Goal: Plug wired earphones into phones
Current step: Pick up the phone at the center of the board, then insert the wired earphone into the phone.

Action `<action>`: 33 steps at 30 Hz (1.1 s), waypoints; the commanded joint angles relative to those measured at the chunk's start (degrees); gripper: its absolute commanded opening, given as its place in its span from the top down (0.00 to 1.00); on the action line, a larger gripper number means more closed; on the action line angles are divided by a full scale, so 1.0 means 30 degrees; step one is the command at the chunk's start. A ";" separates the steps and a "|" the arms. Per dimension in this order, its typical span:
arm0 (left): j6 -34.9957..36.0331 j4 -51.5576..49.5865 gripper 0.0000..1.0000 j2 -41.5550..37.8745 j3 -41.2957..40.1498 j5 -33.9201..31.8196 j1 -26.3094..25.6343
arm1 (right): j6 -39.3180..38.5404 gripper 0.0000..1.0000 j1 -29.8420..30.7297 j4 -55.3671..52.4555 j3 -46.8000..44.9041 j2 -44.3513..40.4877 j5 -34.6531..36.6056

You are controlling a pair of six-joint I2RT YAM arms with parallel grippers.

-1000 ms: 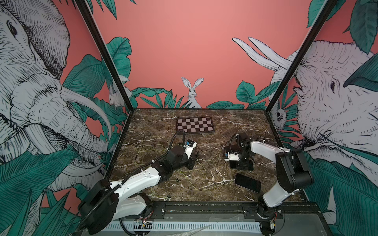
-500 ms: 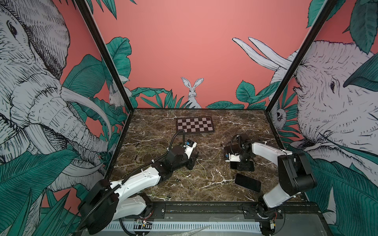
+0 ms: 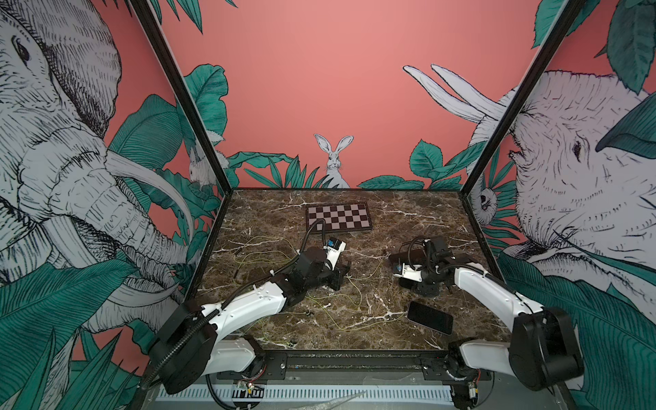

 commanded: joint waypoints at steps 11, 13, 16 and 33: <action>-0.1132 0.0256 1.00 0.2519 0.3380 -0.0618 -0.2787 | 0.4271 0.32 0.1757 0.5816 -0.2177 -0.3418 -0.1951; -0.1113 0.0234 1.00 0.3208 0.3928 -0.0419 -0.3166 | 0.4719 0.32 0.2045 0.6400 -0.2445 -0.3687 -0.2060; -0.1230 0.0322 1.00 0.4035 0.4431 -0.0195 -0.3518 | 0.5577 0.32 0.2176 0.7584 -0.2911 -0.4061 -0.2568; -0.0365 -0.1441 1.00 0.5378 0.6045 -0.1015 -0.3762 | 0.5187 0.33 0.2760 0.7781 -0.3167 -0.4431 -0.2230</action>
